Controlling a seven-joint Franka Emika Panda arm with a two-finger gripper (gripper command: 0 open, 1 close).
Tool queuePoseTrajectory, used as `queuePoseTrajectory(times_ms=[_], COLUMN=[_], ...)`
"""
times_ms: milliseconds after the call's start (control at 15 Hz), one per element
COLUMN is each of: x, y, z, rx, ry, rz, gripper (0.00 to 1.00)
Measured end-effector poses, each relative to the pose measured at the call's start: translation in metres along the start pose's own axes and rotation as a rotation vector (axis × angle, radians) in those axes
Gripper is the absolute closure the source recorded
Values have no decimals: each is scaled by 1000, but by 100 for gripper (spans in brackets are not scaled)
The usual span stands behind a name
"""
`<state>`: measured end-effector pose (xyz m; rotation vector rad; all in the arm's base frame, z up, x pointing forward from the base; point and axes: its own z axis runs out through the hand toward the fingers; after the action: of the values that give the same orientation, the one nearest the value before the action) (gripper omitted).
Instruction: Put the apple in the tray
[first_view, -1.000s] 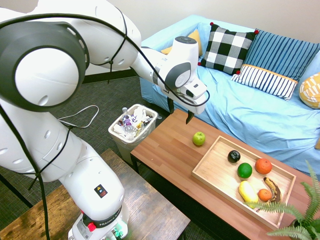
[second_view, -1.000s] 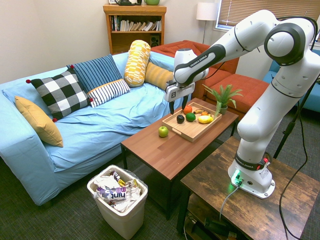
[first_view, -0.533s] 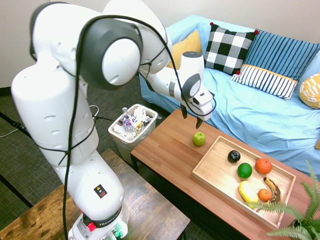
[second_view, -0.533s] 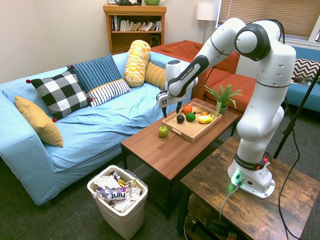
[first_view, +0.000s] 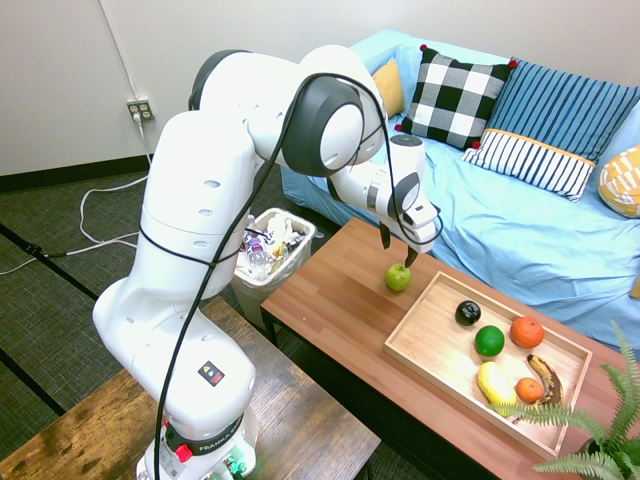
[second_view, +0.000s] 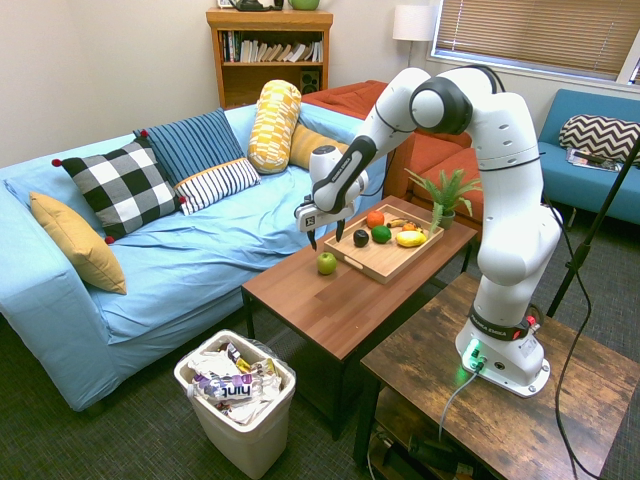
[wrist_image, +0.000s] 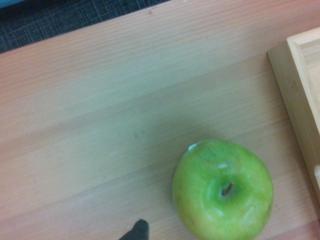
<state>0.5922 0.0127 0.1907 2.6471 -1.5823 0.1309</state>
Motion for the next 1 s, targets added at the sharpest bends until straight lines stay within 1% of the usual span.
queuePoseTrajectory(times_ms=[333,733,800,1000], x=[8,10,11,14], y=[-11,-13,-11,-11], z=[40,75,79,85], rx=[-43,-87,-94,-97], ry=[-13,-33,-34,-41], rz=[28,45,47,55], gripper=[0,0,100,100])
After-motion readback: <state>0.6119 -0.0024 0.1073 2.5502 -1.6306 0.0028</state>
